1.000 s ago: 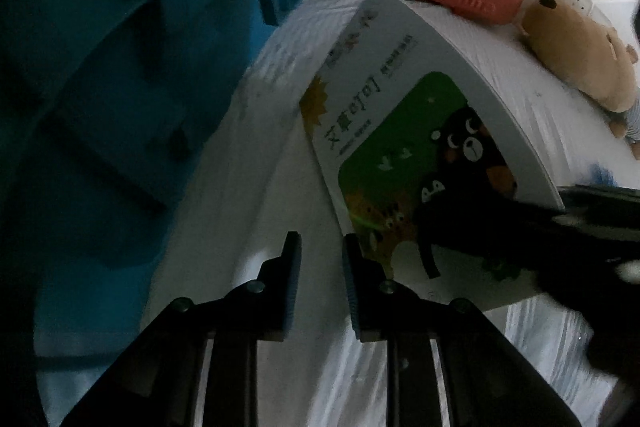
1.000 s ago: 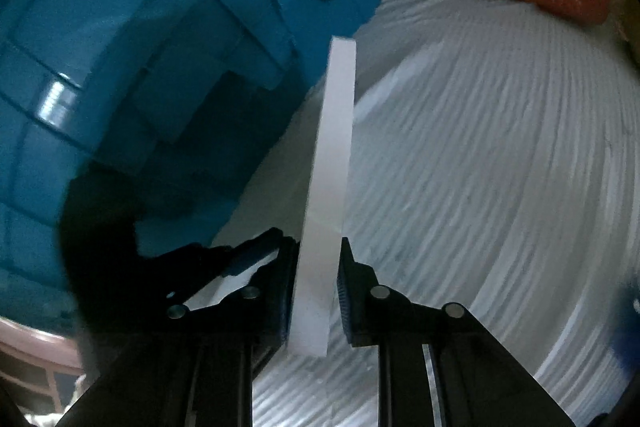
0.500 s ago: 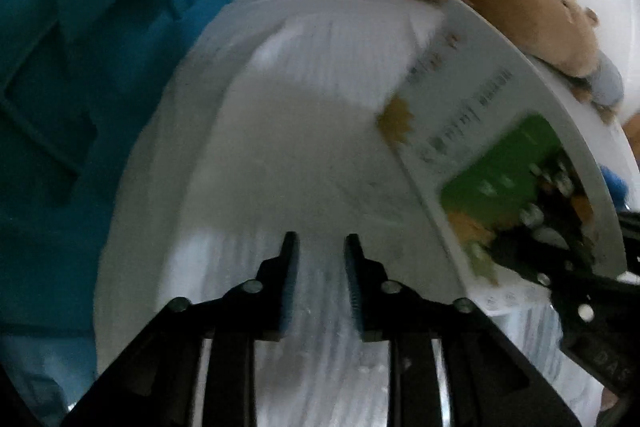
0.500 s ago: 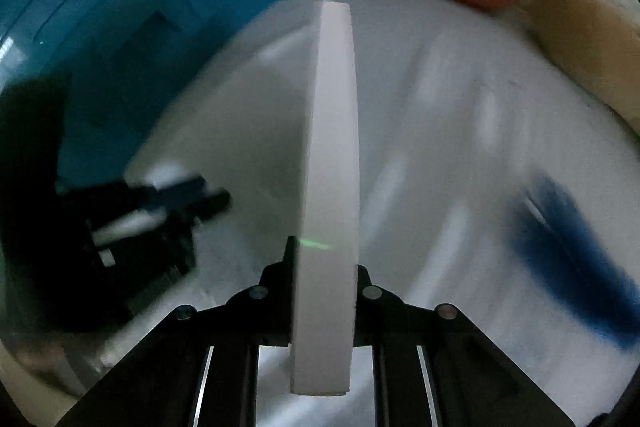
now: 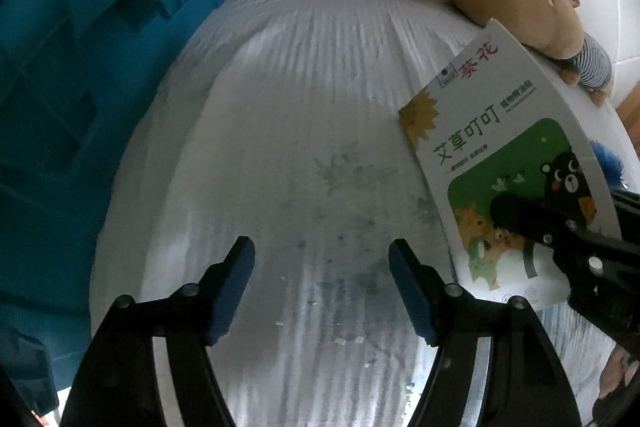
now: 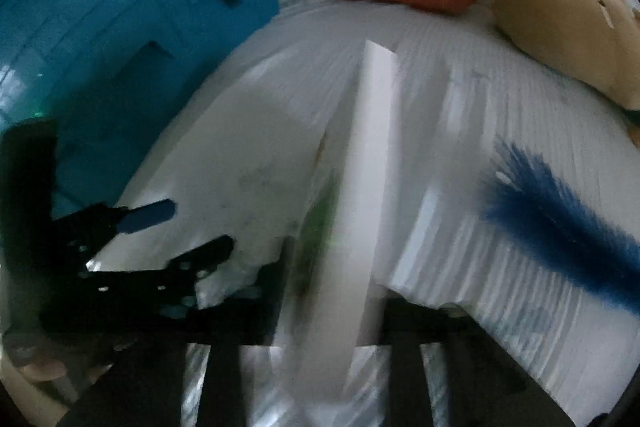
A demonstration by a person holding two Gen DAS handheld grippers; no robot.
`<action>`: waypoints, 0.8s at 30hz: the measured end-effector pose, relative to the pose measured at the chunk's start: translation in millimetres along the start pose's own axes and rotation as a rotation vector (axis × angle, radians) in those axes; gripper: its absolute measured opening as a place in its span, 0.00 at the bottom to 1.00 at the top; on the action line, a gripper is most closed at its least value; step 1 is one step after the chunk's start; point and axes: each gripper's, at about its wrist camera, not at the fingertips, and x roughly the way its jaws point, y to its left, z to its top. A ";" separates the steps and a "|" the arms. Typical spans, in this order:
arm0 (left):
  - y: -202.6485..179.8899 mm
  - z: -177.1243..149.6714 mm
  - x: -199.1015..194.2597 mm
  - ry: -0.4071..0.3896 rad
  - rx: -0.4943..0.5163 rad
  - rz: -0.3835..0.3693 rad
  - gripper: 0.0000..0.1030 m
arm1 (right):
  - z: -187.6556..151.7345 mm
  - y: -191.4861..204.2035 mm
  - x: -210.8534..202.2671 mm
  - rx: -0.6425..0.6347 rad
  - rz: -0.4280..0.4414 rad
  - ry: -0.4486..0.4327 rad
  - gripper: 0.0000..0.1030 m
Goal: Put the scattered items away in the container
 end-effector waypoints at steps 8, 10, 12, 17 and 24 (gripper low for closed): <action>-25.2 7.0 -19.9 -0.055 0.084 -0.040 0.67 | -20.0 8.1 -45.3 -0.019 -0.112 -0.034 0.12; -38.6 9.3 -26.6 -0.062 0.104 -0.058 0.67 | -32.1 -5.7 -62.3 0.011 -0.150 -0.037 0.12; -58.7 9.4 -36.3 -0.071 0.128 -0.077 0.67 | -44.9 -25.5 -80.3 0.035 -0.172 -0.046 0.12; -121.6 6.5 -53.1 -0.086 0.186 -0.102 0.67 | -81.4 -88.6 -131.4 0.106 -0.223 -0.080 0.12; -233.2 3.1 -53.3 -0.079 0.133 -0.098 0.67 | -125.5 -184.2 -202.1 0.176 -0.280 -0.127 0.12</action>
